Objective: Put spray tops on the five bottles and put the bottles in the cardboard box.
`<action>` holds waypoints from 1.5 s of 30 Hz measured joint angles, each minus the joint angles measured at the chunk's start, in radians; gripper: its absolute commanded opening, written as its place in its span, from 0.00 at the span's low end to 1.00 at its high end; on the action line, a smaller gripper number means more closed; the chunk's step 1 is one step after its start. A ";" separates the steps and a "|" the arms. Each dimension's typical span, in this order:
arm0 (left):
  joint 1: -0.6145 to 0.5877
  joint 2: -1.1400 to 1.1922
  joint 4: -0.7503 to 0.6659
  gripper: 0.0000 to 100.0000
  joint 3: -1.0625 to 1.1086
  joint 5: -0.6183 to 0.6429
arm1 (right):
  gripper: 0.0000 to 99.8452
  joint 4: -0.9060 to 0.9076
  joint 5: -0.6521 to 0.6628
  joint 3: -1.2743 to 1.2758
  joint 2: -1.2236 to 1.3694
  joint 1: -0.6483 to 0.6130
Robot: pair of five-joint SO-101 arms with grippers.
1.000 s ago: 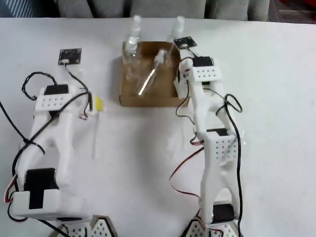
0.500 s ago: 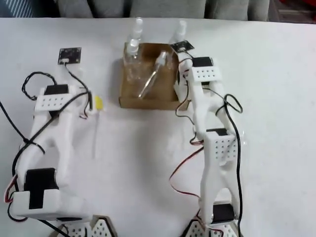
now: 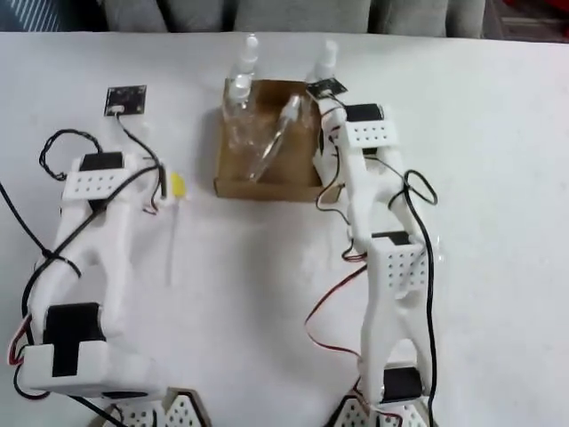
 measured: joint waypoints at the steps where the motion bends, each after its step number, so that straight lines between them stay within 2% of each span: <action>1: 0.000 0.000 0.000 0.25 0.000 0.000 | 0.02 0.000 0.003 0.018 -0.003 0.000; 22: 0.000 0.000 0.000 0.25 0.000 0.000 | 0.02 -0.310 0.063 0.799 -0.485 -0.035; 28: 0.000 0.000 0.000 0.25 0.000 0.000 | 0.03 -0.313 0.015 0.852 -0.525 -0.035; 33: 0.000 0.000 0.000 0.25 0.000 0.000 | 0.19 -0.313 0.006 0.852 -0.525 -0.035; 35: 0.000 0.000 0.000 0.25 0.000 0.000 | 0.22 -0.313 0.006 0.852 -0.525 -0.037; 45: 0.000 0.000 0.000 0.26 0.000 0.000 | 0.23 -0.247 0.008 0.813 -0.571 -0.040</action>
